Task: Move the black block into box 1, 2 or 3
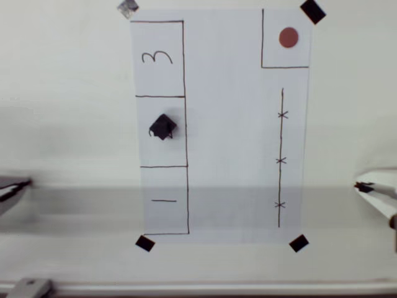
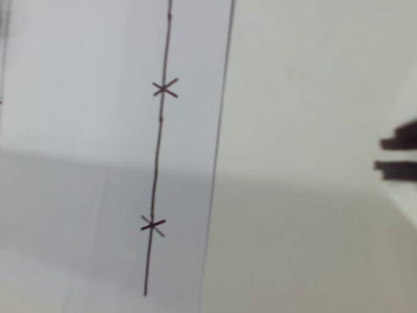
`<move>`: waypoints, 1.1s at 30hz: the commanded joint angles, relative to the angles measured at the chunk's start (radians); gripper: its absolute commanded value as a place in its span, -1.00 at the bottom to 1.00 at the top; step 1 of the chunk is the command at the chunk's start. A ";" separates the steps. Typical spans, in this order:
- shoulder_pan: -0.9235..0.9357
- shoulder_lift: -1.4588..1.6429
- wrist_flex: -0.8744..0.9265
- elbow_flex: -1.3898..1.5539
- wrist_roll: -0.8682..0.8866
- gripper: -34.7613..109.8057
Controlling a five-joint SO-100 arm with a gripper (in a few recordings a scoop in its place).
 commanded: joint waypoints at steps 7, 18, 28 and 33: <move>-0.002 0.012 0.006 0.015 0.032 -0.52; 0.008 0.012 0.164 0.015 0.064 -0.51; 0.008 0.012 0.164 0.015 0.064 -0.51; 0.008 0.012 0.164 0.015 0.064 -0.51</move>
